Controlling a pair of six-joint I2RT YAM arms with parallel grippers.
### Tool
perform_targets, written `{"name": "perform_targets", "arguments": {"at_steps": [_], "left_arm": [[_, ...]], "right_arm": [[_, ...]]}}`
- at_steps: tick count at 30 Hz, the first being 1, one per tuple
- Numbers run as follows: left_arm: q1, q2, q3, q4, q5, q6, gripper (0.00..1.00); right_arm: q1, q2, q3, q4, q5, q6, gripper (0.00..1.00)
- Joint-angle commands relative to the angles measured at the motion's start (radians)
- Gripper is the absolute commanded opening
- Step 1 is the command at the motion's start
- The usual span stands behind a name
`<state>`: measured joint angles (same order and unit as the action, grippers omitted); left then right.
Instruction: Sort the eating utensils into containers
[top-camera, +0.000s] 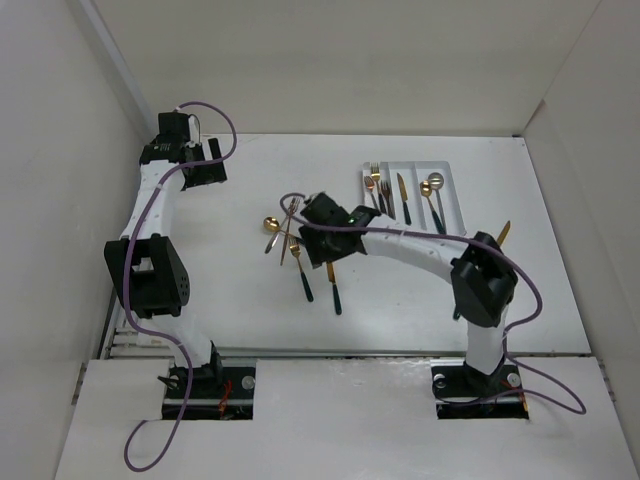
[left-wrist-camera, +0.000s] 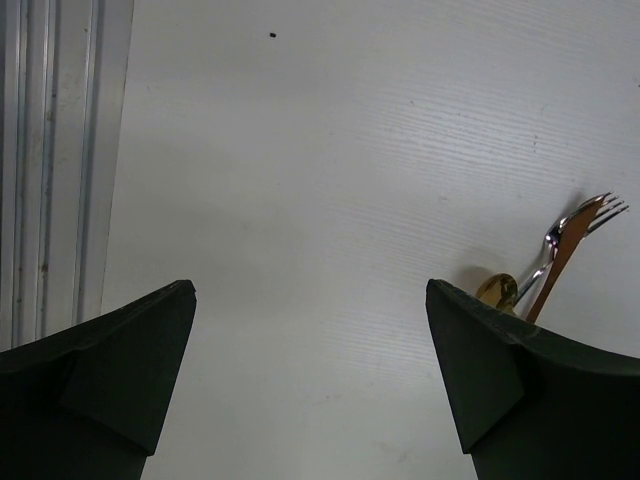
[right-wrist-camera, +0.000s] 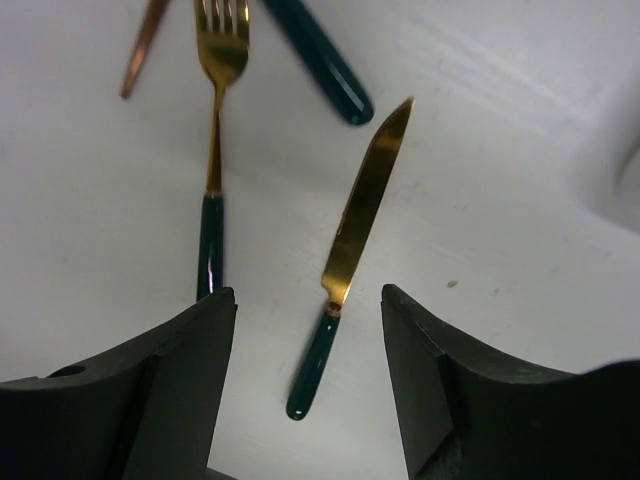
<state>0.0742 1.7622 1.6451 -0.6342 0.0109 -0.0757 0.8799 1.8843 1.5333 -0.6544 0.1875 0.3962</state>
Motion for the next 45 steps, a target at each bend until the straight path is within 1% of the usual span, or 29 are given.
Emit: {"name": "perform_targets", "arguments": {"at_steps": [1,4,7,10,12,14,15,17,18,19,20,21,22,25,28,29,32,33,35,38,39,40,42,43,44,45], "left_arm": [[0.007,-0.058,-0.001,0.002,0.018,0.001,1.00],[0.007,-0.067,-0.001,0.002,0.018,0.001,1.00],[0.007,-0.076,-0.010,0.002,0.018,0.001,1.00],[0.007,-0.076,-0.019,0.002,0.018,0.001,1.00],[0.007,-0.076,-0.019,0.002,0.018,0.001,1.00],[0.007,-0.076,-0.019,0.002,0.018,0.001,1.00],[0.007,-0.076,-0.019,0.002,0.018,0.001,1.00],[0.007,-0.076,-0.019,0.002,0.018,0.001,1.00],[0.007,-0.076,-0.019,0.002,0.018,0.001,1.00],[0.007,-0.076,-0.019,0.002,0.018,0.001,1.00],[0.007,-0.076,-0.019,0.002,0.018,0.001,1.00],[0.007,-0.076,-0.019,0.002,0.018,0.010,1.00],[0.007,-0.076,-0.019,0.002,0.018,0.010,1.00],[0.007,-0.076,-0.019,0.002,0.018,0.010,1.00],[0.007,-0.076,-0.019,0.002,0.018,0.010,1.00],[0.007,-0.076,-0.019,0.002,0.018,0.010,1.00],[0.007,-0.076,-0.019,0.011,0.018,0.010,1.00],[0.007,-0.076,-0.028,0.011,0.018,0.010,1.00],[0.007,-0.076,-0.028,0.011,0.018,0.010,1.00],[0.007,-0.076,-0.037,0.011,0.018,0.010,1.00],[0.007,-0.076,-0.038,0.021,0.018,0.010,1.00],[0.007,-0.076,-0.047,0.021,0.032,0.010,1.00],[0.007,-0.076,-0.047,0.021,0.044,0.019,1.00],[0.007,-0.076,-0.056,0.021,0.055,0.019,1.00],[0.007,-0.076,-0.056,0.021,0.055,0.019,0.96],[0.007,-0.067,-0.056,0.030,0.070,0.030,0.96]], "right_arm": [[0.026,0.039,-0.019,-0.036,0.013,0.119,0.66],[0.048,0.053,-0.045,-0.068,0.035,0.184,0.66],[0.059,0.039,-0.097,-0.077,0.049,0.224,0.63],[0.080,0.024,-0.168,-0.028,0.018,0.237,0.61],[0.100,0.024,-0.205,-0.015,-0.012,0.248,0.55],[0.111,0.033,-0.223,0.013,-0.025,0.248,0.52],[0.111,0.033,-0.223,0.013,-0.039,0.248,0.47],[0.120,0.053,-0.234,0.022,-0.049,0.259,0.41],[0.120,0.053,-0.234,0.022,-0.049,0.259,0.31],[0.120,0.053,-0.245,0.022,-0.049,0.259,0.19],[0.120,0.053,-0.245,0.022,-0.049,0.259,0.19],[0.120,0.053,-0.245,0.032,-0.049,0.259,0.12],[0.120,0.053,-0.245,0.032,-0.034,0.259,0.00],[0.120,0.019,-0.234,0.022,0.021,0.247,0.00],[0.120,-0.020,-0.171,-0.013,0.062,0.210,0.00],[0.120,-0.031,-0.127,-0.023,0.088,0.210,0.00],[0.093,-0.070,-0.056,-0.070,0.134,0.172,0.00],[0.065,-0.080,-0.015,-0.079,0.135,0.171,0.00],[0.027,-0.111,0.017,-0.079,0.145,0.132,0.00],[-0.070,-0.132,0.068,-0.065,0.145,0.063,0.00],[-0.099,-0.132,0.079,-0.065,0.123,0.049,0.00],[-0.154,-0.132,0.100,-0.065,0.112,0.035,0.00],[-0.196,-0.122,0.111,-0.053,0.103,-0.002,0.00],[-0.237,-0.122,0.111,-0.053,0.092,-0.011,0.00],[-0.261,-0.122,0.111,-0.039,0.081,-0.020,0.00],[-0.289,-0.113,0.111,-0.019,0.069,-0.029,0.00]]}}
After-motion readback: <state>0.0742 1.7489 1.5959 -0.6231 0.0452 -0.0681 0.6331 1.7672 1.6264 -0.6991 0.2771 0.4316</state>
